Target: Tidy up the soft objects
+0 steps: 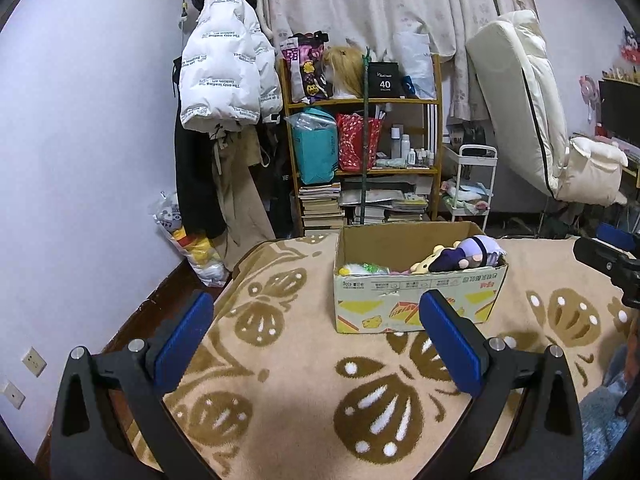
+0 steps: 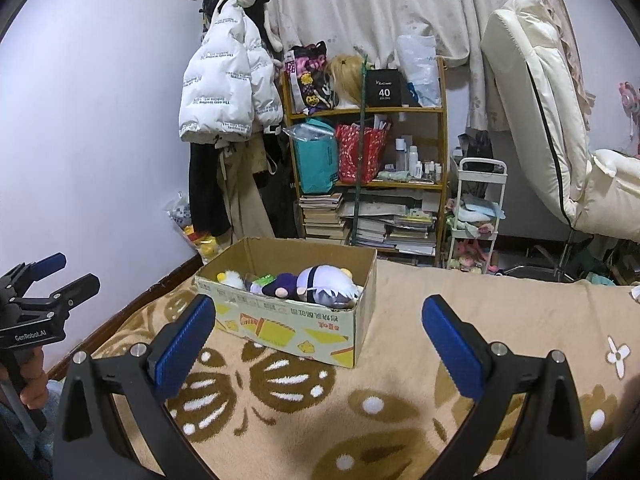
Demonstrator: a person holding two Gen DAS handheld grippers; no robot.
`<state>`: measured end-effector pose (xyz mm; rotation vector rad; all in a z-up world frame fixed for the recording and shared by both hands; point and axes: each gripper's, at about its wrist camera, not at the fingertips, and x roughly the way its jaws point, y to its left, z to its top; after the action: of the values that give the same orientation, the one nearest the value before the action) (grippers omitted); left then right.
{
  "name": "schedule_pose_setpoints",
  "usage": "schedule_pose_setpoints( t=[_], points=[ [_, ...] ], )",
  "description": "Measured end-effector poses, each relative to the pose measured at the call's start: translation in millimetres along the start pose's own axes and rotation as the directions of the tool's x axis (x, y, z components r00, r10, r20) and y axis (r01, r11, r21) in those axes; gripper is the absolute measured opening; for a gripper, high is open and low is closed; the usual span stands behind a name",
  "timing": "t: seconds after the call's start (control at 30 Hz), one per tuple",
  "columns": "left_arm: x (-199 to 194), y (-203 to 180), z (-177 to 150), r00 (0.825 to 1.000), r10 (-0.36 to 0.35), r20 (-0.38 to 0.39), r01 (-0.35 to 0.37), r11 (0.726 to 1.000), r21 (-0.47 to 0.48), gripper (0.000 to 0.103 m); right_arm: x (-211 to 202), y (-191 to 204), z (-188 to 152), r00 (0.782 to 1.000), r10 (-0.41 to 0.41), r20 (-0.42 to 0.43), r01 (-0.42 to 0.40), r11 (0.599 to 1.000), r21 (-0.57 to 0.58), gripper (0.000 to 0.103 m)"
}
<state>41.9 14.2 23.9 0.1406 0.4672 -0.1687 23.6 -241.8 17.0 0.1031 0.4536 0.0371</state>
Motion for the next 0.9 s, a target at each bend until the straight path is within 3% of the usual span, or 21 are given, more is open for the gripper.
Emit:
schedule_pose_setpoints(
  t=[0.9],
  points=[
    [3.1,-1.1,-5.8,1.0,-0.001,-0.01,0.001,1.0,0.009,0.101,1.8,-2.2,-1.7,1.0,0.002,-0.009,-0.002,1.0,0.001,0.103]
  ],
)
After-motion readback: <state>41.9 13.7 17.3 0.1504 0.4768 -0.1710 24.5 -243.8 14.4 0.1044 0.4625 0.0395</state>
